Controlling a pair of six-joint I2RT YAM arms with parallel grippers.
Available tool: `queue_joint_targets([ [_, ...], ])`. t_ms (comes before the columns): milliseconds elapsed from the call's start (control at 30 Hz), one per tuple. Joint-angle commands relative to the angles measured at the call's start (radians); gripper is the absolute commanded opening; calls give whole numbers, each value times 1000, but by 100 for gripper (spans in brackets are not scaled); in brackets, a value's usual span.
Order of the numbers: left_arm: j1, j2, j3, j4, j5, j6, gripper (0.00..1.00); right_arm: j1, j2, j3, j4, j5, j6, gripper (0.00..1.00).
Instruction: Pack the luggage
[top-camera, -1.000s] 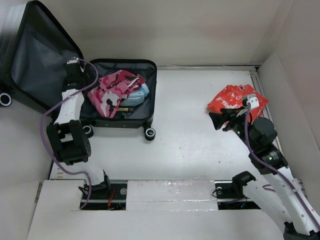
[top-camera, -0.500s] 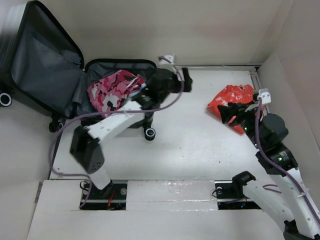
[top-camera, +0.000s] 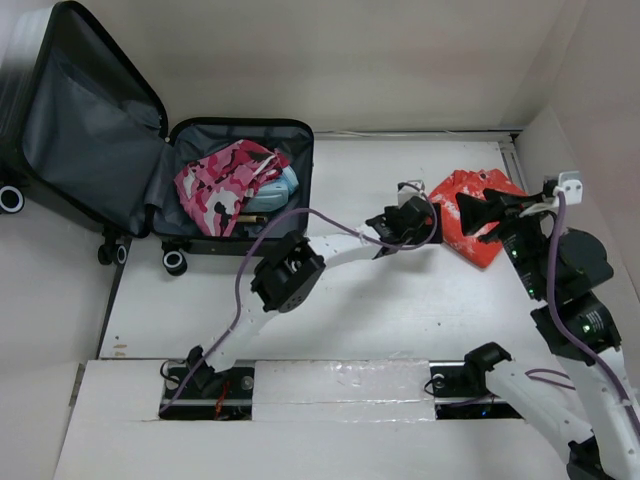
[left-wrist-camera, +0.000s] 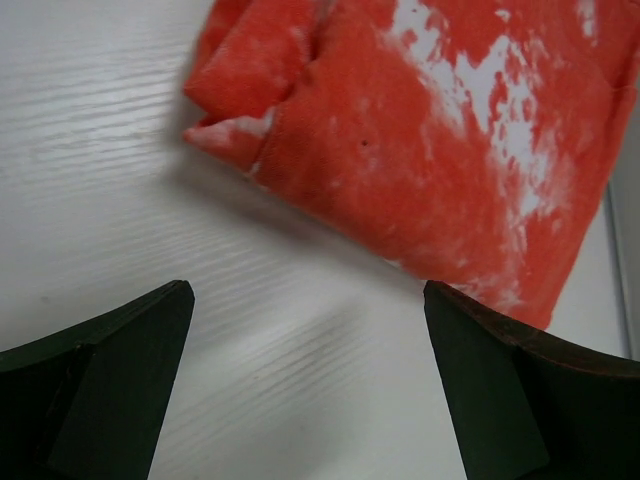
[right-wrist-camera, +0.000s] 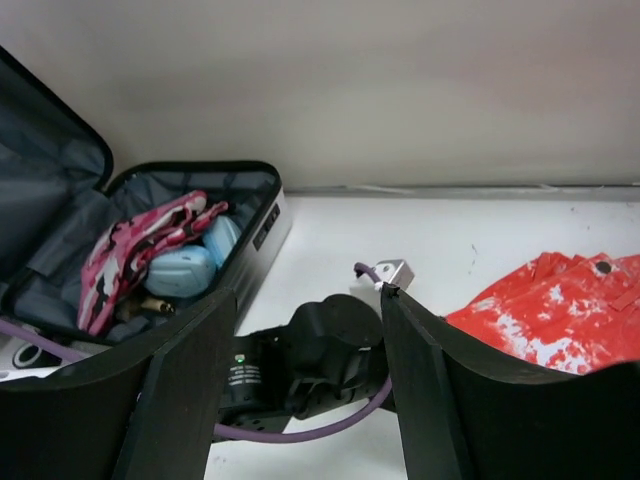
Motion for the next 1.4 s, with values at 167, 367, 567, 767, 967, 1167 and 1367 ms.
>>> queue_joint_targets([
  [167,-18,145,186,27,18,-280,99,10,24,-29,28,-61,5,66],
  [367,-18,268,328,10,9,-410,99,10,4,-48,28,-72,14,66],
  [567,-9,289,333,57,51,-456,61,10,-5,-48,41,-109,24,66],
  [767,43,176,62,212,115,-458,0,10,-63,-48,16,-138,24,66],
  [967,94,17,-109,281,115,-299,0,10,-85,-57,16,-162,24,66],
  [1167,212,-169,-91,188,317,-36,0,10,-63,-68,16,-182,24,66],
  [1367,377,-237,259,-230,440,319,0,10,-51,-89,39,-173,24,66],
])
